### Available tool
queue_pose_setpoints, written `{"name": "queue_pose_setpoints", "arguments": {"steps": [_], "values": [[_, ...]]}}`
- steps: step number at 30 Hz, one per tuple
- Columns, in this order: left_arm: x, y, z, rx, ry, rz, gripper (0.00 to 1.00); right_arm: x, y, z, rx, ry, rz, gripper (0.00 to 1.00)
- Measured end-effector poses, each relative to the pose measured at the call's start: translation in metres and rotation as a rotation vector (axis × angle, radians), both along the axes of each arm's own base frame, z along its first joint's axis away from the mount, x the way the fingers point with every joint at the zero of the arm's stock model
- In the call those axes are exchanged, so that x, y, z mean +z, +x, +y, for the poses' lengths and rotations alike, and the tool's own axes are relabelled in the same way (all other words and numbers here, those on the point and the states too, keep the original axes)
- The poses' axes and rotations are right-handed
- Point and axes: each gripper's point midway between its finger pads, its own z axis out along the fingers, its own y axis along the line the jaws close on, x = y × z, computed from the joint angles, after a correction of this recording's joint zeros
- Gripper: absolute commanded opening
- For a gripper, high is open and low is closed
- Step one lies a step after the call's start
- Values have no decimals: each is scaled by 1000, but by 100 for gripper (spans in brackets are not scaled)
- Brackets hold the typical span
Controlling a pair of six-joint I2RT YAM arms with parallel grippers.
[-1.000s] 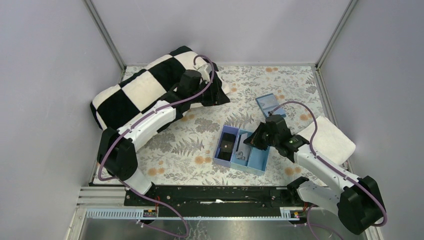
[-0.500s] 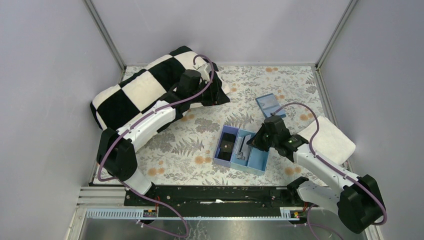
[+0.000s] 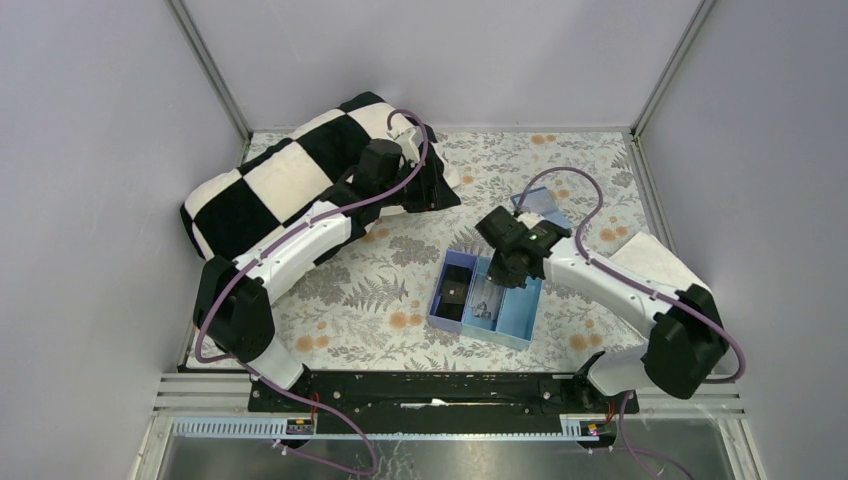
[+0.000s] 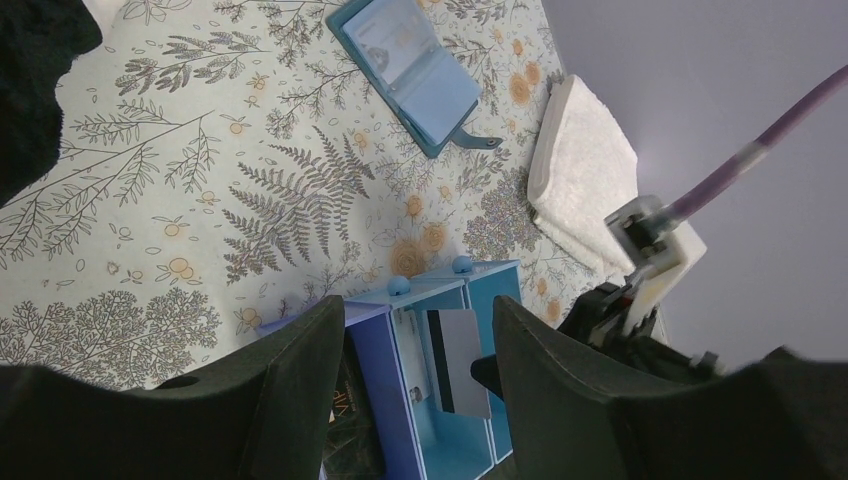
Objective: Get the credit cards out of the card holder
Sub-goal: Place the credit card in the storage box, then reset both arms
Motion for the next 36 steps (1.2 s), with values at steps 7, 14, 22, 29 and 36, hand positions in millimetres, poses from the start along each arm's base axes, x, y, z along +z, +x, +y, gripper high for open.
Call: {"name": "queue_pose_setpoints", "arguments": {"steps": [7, 14, 22, 29, 36], "values": [[-4, -1, 1, -1, 5, 9, 61, -25, -25, -15, 44, -239, 72, 0], [-10, -4, 2, -4, 11, 21, 61, -32, -21, -3, 95, -341, 59, 35], [-14, -6, 1, -13, 13, 31, 61, -30, -15, 12, 134, -323, 21, 52], [-14, -9, 5, -26, 39, 23, 65, 32, 5, 19, 166, -200, -207, 99], [26, 2, 34, 54, 170, -131, 68, 142, 44, -8, 138, -275, -587, 100]]}}
